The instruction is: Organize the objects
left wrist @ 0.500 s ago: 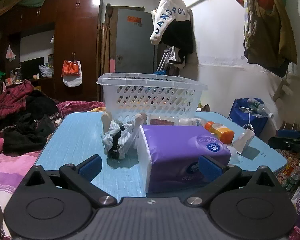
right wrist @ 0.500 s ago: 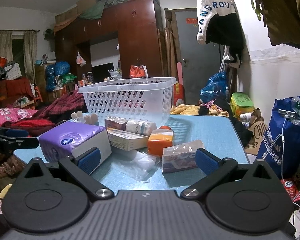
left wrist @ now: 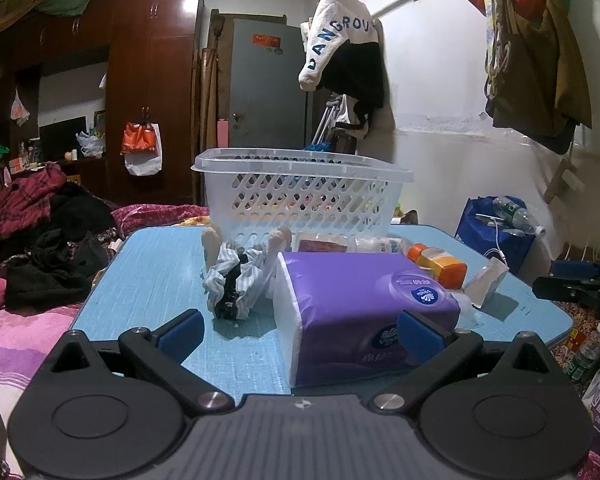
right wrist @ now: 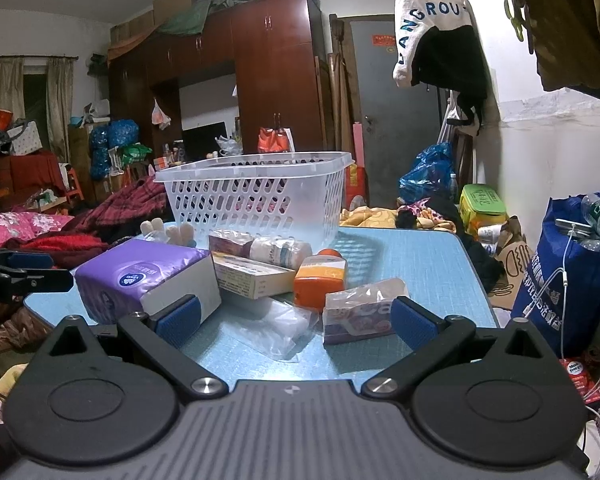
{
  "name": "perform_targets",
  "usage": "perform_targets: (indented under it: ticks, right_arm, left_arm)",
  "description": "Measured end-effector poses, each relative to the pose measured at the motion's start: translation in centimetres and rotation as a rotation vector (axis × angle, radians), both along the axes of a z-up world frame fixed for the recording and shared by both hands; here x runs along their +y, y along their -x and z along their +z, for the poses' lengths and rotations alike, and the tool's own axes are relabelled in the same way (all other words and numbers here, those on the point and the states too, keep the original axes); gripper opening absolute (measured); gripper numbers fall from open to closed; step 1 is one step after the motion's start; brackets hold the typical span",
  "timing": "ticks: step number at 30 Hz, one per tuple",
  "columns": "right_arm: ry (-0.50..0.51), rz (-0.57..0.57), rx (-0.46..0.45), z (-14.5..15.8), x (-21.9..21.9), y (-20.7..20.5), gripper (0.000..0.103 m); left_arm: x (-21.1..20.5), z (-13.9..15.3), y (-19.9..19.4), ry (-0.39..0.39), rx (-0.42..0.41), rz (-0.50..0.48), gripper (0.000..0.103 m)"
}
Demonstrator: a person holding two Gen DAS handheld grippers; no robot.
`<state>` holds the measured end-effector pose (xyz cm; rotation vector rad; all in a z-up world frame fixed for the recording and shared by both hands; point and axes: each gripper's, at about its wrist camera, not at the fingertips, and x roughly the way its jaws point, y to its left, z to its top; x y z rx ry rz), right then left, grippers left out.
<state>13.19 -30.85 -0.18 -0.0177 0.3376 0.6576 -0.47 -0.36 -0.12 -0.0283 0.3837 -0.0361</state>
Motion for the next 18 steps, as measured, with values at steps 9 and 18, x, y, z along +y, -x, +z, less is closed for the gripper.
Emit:
perform_targets:
  ticks: [9,18]
  right_arm:
    - [0.001,0.000,-0.001,0.01,0.00,0.00,0.103]
    - [0.003,-0.003,-0.003,0.04,-0.02,-0.01,0.103]
  left_arm:
    - [-0.01,-0.01,-0.01,-0.002,-0.002,0.002,0.103]
    - [0.11,0.05,0.04,0.004,-0.016,0.004,0.103]
